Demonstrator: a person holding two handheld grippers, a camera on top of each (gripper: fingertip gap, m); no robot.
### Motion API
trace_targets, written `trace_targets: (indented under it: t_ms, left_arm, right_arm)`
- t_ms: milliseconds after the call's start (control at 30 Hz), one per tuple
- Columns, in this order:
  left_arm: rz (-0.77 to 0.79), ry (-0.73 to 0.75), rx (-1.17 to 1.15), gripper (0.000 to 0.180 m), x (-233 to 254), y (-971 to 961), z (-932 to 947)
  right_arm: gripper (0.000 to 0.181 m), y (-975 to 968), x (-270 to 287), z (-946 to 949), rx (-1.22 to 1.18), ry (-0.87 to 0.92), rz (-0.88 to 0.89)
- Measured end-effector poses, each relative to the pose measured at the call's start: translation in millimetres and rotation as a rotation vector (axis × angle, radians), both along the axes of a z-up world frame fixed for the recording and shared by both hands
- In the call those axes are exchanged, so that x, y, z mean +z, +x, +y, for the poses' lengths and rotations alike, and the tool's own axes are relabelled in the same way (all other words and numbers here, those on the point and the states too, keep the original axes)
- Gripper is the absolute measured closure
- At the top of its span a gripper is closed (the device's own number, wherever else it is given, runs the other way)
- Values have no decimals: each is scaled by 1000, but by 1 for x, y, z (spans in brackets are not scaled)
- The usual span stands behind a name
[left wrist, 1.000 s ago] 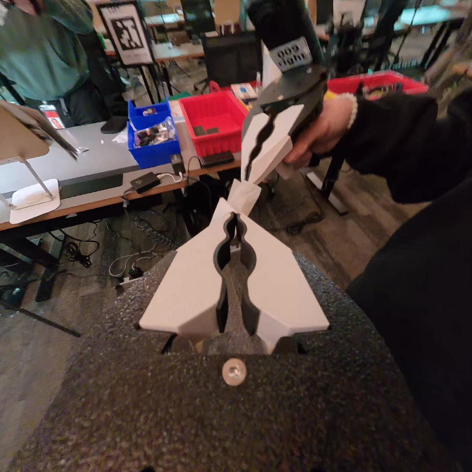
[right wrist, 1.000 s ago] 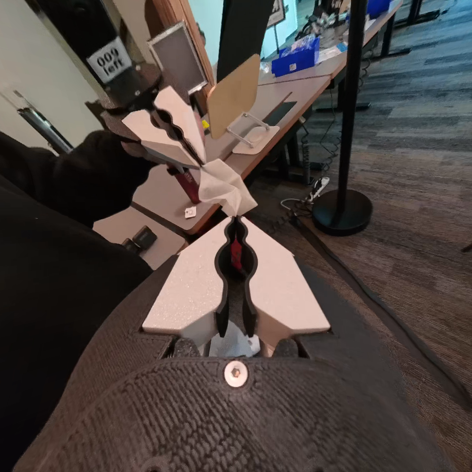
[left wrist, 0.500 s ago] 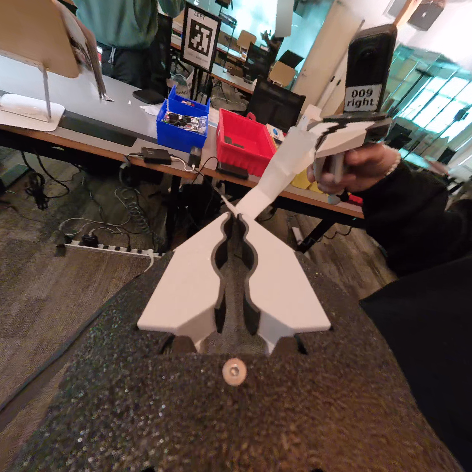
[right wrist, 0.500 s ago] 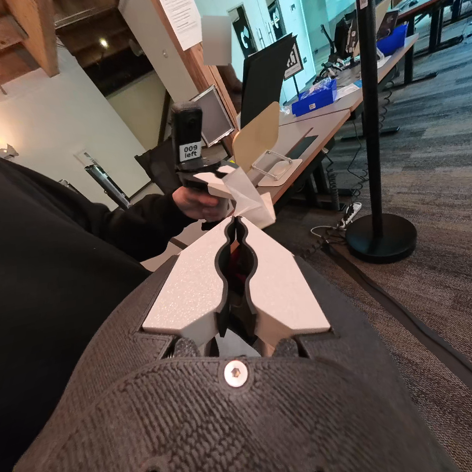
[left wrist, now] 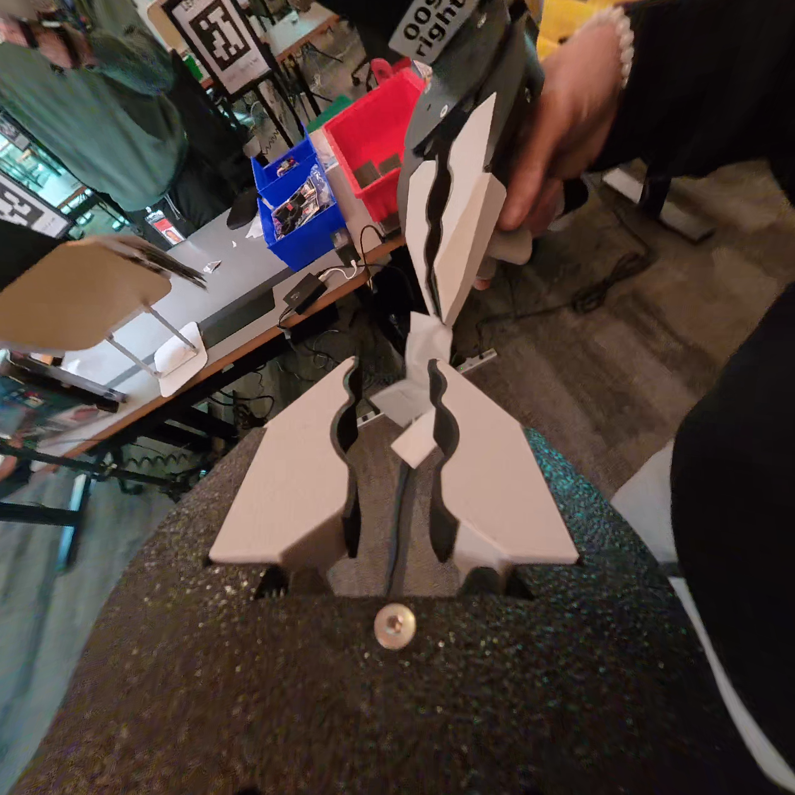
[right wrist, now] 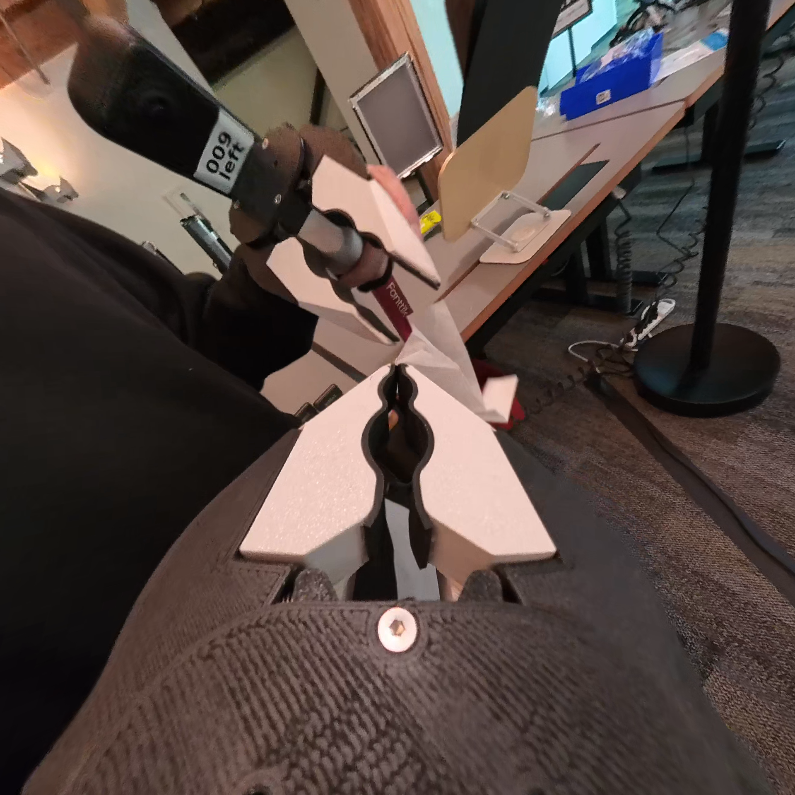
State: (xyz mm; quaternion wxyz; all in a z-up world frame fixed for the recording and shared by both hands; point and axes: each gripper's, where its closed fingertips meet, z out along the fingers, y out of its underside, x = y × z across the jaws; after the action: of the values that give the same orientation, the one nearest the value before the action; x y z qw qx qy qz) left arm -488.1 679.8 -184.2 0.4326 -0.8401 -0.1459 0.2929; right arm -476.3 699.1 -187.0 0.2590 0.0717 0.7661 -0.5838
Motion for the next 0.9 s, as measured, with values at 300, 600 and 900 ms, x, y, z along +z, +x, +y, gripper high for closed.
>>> trace_targets:
  t_ms: [300, 600, 900]
  left_arm:
    - [-134, -195, -132, 180, -34, 12, 12]
    - [-220, -103, -111, 180, -25, 12, 14]
    - [-339, 0, -38, 180, -15, 8, 10]
  right_arm:
    - [181, 17, -8, 3, 76, 42, 53]
    - [113, -14, -5, 9, -153, -26, 403]
    - [126, -1, 3, -9, -150, -116, 586]
